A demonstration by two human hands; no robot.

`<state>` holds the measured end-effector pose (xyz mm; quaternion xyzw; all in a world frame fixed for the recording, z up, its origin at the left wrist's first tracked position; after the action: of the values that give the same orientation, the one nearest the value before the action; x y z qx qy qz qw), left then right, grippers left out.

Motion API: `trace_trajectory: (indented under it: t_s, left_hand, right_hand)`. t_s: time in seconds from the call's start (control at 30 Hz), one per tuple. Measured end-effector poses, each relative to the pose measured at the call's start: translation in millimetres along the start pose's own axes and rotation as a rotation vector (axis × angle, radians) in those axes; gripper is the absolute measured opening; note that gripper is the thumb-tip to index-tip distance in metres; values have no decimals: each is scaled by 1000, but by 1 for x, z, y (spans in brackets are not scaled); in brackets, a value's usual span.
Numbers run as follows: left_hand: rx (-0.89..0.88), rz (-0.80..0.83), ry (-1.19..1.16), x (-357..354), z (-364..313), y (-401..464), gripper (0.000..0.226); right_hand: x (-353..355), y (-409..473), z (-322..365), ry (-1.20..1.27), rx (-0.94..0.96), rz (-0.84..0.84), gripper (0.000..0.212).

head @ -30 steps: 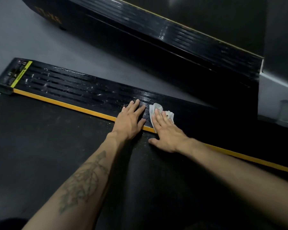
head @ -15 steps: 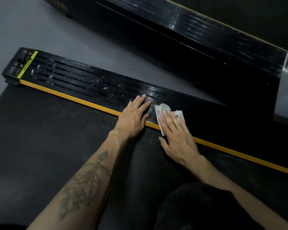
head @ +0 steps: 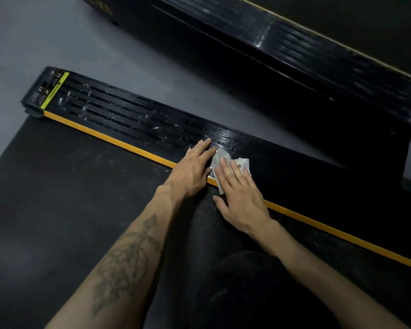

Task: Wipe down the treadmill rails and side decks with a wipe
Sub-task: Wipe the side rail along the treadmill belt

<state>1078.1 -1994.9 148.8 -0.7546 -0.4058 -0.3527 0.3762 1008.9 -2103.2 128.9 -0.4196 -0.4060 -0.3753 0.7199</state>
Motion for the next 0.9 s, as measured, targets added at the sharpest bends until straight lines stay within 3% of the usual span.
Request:
trace_trajectory:
  t_s: [0.23, 0.47, 0.63, 0.8, 0.9]
  left_hand:
    - [8, 29, -11, 4, 8, 0, 69]
    - [-38, -197, 156, 6, 9, -11, 50]
    - [59, -301, 242, 24, 42, -18, 53]
    - [171, -221, 280, 34, 70, -10, 63]
    - [225, -159, 313, 32, 84, -9, 70]
  right_hand:
    - [-6, -22, -15, -114, 180, 28, 81]
    - [-3, 2, -5, -28, -69, -19, 87]
    - [-5, 13, 15, -77, 18, -41, 88]
    - [-7, -14, -8, -79, 147, -93, 77]
    - [0, 1, -9, -61, 24, -105, 73]
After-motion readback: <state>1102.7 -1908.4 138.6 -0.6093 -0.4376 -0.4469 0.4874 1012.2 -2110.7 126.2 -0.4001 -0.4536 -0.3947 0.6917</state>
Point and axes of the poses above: each hand's wrist, its own y-axis towards the middle knuckle, its own x-axis out of the back of the hand, z = x × y, the point moved 9 cm from there along y, towards the middle knuckle, and after that the axes turned 5 degrees about y, right-handed, at the moved point
